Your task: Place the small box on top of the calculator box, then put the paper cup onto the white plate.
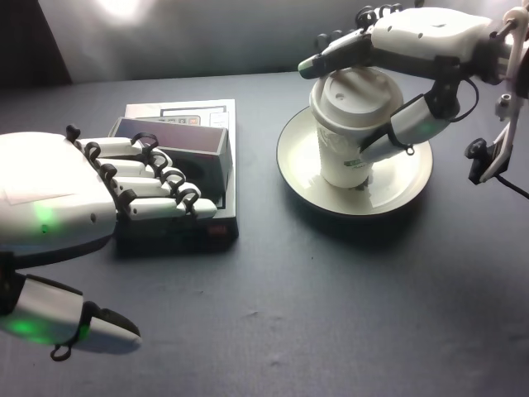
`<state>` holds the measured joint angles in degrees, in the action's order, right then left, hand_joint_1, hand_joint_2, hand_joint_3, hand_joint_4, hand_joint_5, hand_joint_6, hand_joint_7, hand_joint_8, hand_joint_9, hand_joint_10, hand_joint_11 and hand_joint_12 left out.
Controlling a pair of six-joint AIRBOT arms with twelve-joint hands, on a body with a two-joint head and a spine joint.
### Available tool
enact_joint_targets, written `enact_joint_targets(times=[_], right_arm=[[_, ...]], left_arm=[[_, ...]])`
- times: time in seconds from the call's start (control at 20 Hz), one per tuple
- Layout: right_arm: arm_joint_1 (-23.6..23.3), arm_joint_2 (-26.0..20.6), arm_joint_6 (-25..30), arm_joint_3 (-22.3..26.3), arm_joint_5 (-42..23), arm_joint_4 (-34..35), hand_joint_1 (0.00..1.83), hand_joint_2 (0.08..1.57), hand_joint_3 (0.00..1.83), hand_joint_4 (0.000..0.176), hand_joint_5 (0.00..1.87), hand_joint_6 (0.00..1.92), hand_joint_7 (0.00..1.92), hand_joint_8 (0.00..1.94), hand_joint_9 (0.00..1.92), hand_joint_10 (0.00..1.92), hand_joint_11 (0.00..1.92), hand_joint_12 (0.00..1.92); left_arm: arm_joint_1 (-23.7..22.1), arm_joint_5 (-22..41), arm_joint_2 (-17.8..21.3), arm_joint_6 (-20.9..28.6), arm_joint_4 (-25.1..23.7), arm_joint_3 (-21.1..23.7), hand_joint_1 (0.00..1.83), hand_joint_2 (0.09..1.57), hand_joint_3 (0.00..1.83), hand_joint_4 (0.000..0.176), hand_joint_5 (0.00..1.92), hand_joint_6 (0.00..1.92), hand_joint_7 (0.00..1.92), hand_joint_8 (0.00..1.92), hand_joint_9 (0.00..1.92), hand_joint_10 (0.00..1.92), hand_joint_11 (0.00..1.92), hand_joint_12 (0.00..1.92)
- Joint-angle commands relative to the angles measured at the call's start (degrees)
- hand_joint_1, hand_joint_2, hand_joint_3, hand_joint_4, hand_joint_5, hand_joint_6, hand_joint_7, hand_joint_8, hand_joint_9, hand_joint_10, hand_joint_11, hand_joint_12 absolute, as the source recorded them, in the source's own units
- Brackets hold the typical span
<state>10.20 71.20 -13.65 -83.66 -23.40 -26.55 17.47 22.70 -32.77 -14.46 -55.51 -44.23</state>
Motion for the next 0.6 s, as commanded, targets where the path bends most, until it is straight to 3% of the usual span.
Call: enact_joint_targets(times=[0.0, 0.1, 0.25, 0.4, 0.55], right_arm=[[-0.45, -0.56, 0.19, -0.18, -3.42, 0.79, 1.03, 1.02, 0.00, 0.000, 0.40, 0.00, 0.44, 0.00, 0.39, 0.00, 0.00, 1.08], [-0.60, -0.57, 0.19, -0.18, -3.43, 0.29, 0.92, 1.01, 0.00, 0.000, 0.20, 0.00, 0.29, 0.00, 0.26, 0.00, 0.00, 0.82], [-0.65, -0.60, 0.19, -0.17, -3.45, -0.66, 0.73, 0.94, 0.00, 0.000, 0.11, 0.00, 0.20, 0.00, 0.18, 0.00, 0.00, 0.64], [-0.63, -0.64, 0.20, -0.17, -3.45, -1.66, 0.59, 0.87, 0.00, 0.000, 0.01, 0.00, 0.05, 0.00, 0.08, 0.00, 0.00, 0.43], [-0.77, -0.92, 0.21, -0.11, -3.47, -1.88, 0.57, 0.82, 0.00, 0.000, 0.00, 0.00, 0.00, 0.00, 0.00, 0.00, 0.00, 0.22]], left_arm=[[-0.79, 3.50, 0.35, -0.07, 1.58, -0.23, 0.29, 1.09, 0.00, 0.000, 0.10, 0.00, 0.17, 0.00, 0.17, 0.00, 0.00, 0.40], [-0.78, 3.50, 0.35, -0.07, 1.58, -0.22, 0.29, 1.08, 0.00, 0.000, 0.13, 0.01, 0.20, 0.01, 0.20, 0.01, 0.00, 0.46], [-0.78, 3.49, 0.35, -0.07, 1.58, -0.22, 0.30, 1.07, 0.00, 0.000, 0.14, 0.01, 0.22, 0.01, 0.21, 0.01, 0.00, 0.50], [-0.79, 3.49, 0.35, -0.07, 1.73, -0.22, 0.29, 1.08, 0.00, 0.000, 0.11, 0.00, 0.19, 0.00, 0.17, 0.00, 0.00, 0.39], [-0.85, 3.49, 0.35, -0.07, 1.83, -0.23, 0.30, 1.08, 0.00, 0.000, 0.13, 0.00, 0.19, 0.00, 0.18, 0.00, 0.00, 0.41]])
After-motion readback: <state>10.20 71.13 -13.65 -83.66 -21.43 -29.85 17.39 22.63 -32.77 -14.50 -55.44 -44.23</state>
